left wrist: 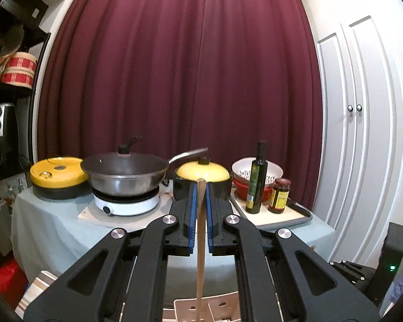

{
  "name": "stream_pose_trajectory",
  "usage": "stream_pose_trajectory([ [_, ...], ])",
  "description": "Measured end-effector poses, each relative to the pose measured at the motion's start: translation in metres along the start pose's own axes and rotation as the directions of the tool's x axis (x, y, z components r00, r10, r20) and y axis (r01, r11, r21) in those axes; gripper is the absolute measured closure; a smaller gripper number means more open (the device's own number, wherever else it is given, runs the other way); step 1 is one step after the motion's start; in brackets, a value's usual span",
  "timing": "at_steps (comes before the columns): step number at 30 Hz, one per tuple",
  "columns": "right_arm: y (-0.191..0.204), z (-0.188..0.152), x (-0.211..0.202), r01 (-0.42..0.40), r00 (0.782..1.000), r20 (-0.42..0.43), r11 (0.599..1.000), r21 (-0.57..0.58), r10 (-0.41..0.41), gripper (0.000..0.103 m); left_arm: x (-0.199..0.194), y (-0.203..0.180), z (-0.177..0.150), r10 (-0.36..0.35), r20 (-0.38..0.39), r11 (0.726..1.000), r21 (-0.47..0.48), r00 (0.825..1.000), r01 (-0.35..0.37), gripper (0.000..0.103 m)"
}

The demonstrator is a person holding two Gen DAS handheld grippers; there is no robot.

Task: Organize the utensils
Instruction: 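Lift both held chopsticks and carry them over the white caddy, then open both grippers to drop the chopsticks into the caddy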

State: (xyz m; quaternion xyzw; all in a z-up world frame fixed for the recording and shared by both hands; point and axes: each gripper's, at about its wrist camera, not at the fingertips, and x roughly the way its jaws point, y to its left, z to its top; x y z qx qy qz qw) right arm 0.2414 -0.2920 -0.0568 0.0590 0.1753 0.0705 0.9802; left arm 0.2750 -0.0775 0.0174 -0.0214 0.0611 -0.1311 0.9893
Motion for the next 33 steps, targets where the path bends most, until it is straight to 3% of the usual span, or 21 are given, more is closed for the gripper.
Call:
stream_pose_trajectory([
  [8, -0.005, -0.012, 0.01, -0.004, 1.0, -0.031, 1.0, 0.021, 0.004, 0.096, 0.033, 0.013, -0.045, 0.034, -0.117, 0.999, -0.004, 0.993, -0.035, 0.096],
  [12, -0.006, -0.016, 0.008, -0.001, 0.999, -0.038, 0.999, 0.035, 0.002, 0.081, 0.034, 0.019, -0.061, 0.037, -0.153, 0.999, -0.009, 0.987, -0.039, 0.093],
  [14, -0.005, -0.016, 0.003, -0.001, 0.999, -0.033, 0.999, 0.038, 0.002, 0.069, 0.028, 0.021, -0.068, 0.03, -0.165, 0.999, -0.009, 0.986, -0.032, 0.082],
  [15, -0.005, -0.016, -0.002, 0.003, 1.0, -0.026, 0.999, 0.04, -0.002, 0.06, 0.025, 0.022, -0.071, 0.029, -0.167, 0.999, -0.01, 0.985, -0.031, 0.07],
  [16, -0.005, -0.016, -0.007, 0.007, 1.0, -0.018, 0.999, 0.04, -0.006, 0.058, 0.02, 0.022, -0.073, 0.029, -0.167, 0.999, -0.01, 0.986, -0.031, 0.059],
  [20, -0.002, -0.02, -0.032, 0.021, 1.0, -0.008, 1.0, 0.02, -0.021, 0.054, -0.003, 0.02, -0.085, 0.029, -0.164, 0.999, 0.019, 0.986, -0.026, 0.05],
  [22, -0.004, -0.026, -0.044, 0.02, 1.0, -0.014, 0.999, 0.029, -0.02, 0.054, -0.018, 0.02, -0.094, 0.024, -0.175, 0.999, 0.026, 0.984, -0.02, 0.037],
  [28, -0.007, -0.062, -0.082, 0.06, 0.997, -0.06, 0.997, 0.043, -0.057, 0.054, -0.058, 0.021, -0.13, 0.049, -0.226, 0.998, 0.047, 0.973, -0.04, 0.024],
  [33, -0.008, -0.109, -0.112, 0.093, 0.989, -0.119, 0.995, 0.043, -0.087, 0.055, -0.091, 0.028, -0.172, 0.068, -0.303, 0.998, 0.035, 0.951, -0.06, 0.024],
])
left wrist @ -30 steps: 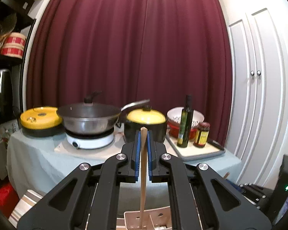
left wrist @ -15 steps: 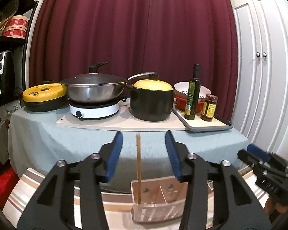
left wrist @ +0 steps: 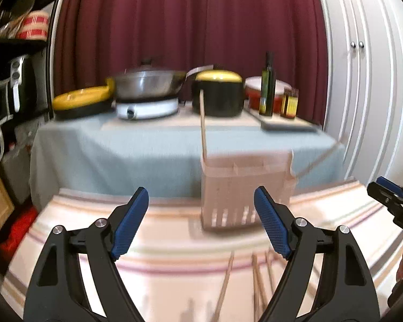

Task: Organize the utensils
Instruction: 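Open both grippers to drop the chopsticks into the caddy, then close the left gripper on a chopstick while the right gripper grasps another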

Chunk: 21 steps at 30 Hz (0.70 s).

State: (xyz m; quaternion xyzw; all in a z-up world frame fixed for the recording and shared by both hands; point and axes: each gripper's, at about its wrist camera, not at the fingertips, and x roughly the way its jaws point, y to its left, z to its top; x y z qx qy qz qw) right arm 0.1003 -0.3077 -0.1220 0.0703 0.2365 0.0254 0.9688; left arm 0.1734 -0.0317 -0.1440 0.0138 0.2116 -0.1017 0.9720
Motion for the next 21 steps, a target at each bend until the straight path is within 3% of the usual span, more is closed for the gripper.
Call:
stream_pose_trajectory([
  [11, 0.0, -0.11, -0.013, 0.005, 0.98, -0.198, 1.0, -0.025, -0.01, 0.076, -0.033, 0.01, -0.092, 0.088, -0.11, 0.996, 0.016, 0.99, -0.087, 0.024],
  [21, 0.004, -0.144, -0.012, -0.003, 0.965, -0.264, 0.998, -0.055, -0.011, 0.08, -0.048, 0.013, -0.139, 0.101, -0.184, 0.995, 0.032, 0.978, -0.097, 0.025],
])
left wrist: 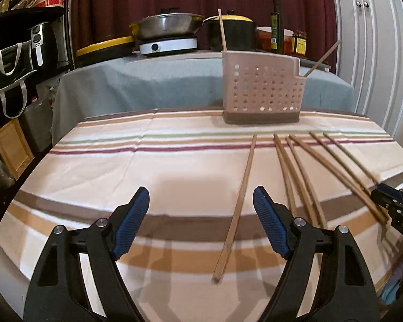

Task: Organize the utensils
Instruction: 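Close the left gripper on a chopstick while the right gripper grasps another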

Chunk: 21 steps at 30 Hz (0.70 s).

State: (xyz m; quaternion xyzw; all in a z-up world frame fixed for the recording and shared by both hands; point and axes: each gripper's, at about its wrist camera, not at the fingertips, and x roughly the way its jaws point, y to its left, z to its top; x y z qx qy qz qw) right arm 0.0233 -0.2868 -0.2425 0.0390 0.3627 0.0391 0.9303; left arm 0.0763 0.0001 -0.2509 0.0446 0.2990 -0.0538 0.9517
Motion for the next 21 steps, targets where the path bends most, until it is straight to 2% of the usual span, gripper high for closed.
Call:
stream_pose_trajectory([
  [4, -0.001, -0.007, -0.004, 0.024, 1.0, 0.015, 1.0, -0.013, -0.023, 0.08, -0.001, 0.004, -0.013, 0.001, -0.012, 1.0, -0.013, 1.0, -0.001, 0.029],
  [8, -0.001, -0.013, -0.01, 0.01, 0.999, 0.037, 1.0, -0.014, -0.01, 0.081, -0.003, 0.004, -0.024, -0.003, -0.018, 1.0, -0.019, 1.0, 0.003, 0.031],
  [16, -0.003, -0.032, -0.02, -0.033, 0.993, 0.109, 0.999, -0.005, 0.033, 0.09, -0.002, 0.003, -0.042, -0.018, -0.022, 1.0, -0.017, 1.0, 0.018, 0.048],
  [21, -0.005, -0.033, -0.022, -0.042, 0.993, 0.115, 0.999, 0.011, 0.041, 0.094, -0.002, 0.002, -0.049, -0.033, -0.009, 0.999, -0.018, 0.999, 0.033, 0.052],
])
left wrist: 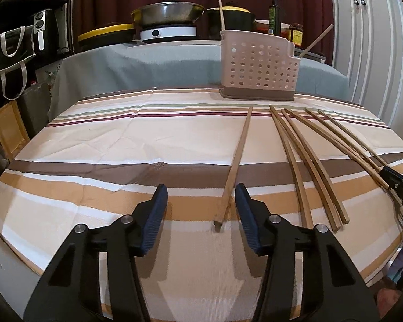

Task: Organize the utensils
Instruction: 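Close the left gripper on a chopstick while the right gripper grasps another, then lift both held chopsticks and carry them over the white caddy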

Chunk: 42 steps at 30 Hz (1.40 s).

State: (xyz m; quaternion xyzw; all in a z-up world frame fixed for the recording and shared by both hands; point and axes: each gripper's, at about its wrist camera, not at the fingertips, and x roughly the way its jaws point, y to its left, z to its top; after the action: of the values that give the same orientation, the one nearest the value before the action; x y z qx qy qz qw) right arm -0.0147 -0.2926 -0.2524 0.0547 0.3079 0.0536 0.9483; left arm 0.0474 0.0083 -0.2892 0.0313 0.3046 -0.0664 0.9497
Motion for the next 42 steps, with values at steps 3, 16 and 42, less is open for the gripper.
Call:
stream_pose_trajectory([
  [3, 0.0, -0.001, -0.001, -0.003, 1.0, 0.002, 1.0, 0.006, 0.003, 0.096, 0.001, -0.003, -0.002, -0.004, 0.007, 1.0, 0.012, 1.0, 0.004, 0.055],
  [16, -0.001, -0.002, -0.002, -0.002, 1.0, 0.008, 1.0, 0.008, 0.002, 0.096, 0.005, -0.018, -0.009, -0.029, 0.036, 0.996, 0.088, 0.999, 0.025, 0.087],
  [42, 0.006, 0.016, -0.025, 0.04, 0.995, 0.088, 0.999, -0.025, -0.038, 0.096, -0.024, -0.022, 0.01, -0.009, 0.117, 0.994, 0.111, 0.993, -0.004, 0.096],
])
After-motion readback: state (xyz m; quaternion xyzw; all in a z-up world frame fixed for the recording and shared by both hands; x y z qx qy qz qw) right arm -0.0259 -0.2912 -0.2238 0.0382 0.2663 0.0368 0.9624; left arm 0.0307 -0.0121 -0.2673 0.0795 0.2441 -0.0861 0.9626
